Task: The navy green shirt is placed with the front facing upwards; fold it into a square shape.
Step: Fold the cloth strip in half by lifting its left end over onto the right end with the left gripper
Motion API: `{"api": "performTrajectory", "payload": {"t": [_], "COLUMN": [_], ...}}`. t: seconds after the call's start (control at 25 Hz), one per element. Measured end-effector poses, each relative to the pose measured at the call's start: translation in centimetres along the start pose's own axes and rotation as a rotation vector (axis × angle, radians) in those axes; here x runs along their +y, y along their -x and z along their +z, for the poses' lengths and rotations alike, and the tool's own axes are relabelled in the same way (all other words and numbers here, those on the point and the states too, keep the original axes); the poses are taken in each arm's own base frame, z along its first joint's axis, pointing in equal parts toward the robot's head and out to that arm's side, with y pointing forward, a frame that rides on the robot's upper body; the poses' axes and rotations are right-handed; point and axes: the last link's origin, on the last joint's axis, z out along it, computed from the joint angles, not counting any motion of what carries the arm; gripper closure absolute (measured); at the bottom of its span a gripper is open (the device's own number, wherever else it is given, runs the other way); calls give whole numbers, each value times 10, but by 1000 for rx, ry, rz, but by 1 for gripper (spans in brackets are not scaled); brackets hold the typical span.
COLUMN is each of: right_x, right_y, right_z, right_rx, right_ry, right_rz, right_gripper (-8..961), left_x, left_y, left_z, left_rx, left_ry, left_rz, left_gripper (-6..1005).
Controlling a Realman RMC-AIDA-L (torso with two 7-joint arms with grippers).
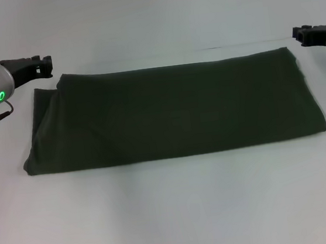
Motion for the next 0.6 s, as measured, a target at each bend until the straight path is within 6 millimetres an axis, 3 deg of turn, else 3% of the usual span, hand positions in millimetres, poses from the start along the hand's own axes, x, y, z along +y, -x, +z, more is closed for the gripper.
{"api": "performTrajectory", "payload": {"t": [0.12, 0.36, 0.44, 0.6], "right_x": [-3, -6, -7, -12], "right_y": [4, 12, 13, 13], "right_z": [1, 0, -2, -13], "right_rx": [-8, -23, -23, -17], "right_ry": [-39, -44, -17, 56], "right_rz": [-14, -20, 2, 68], "right_gripper": [797, 647, 578, 403], "left_x": [-3, -8, -8, -6], "left_y": [0, -1, -1, 0], "left_z": [0, -1, -2, -8], "left_rx": [12, 33, 38, 38], "left_ry": [-34, -56, -51, 19], "left_rz": [-21, -61, -72, -84], "left_gripper": [881, 687, 480, 426]}}
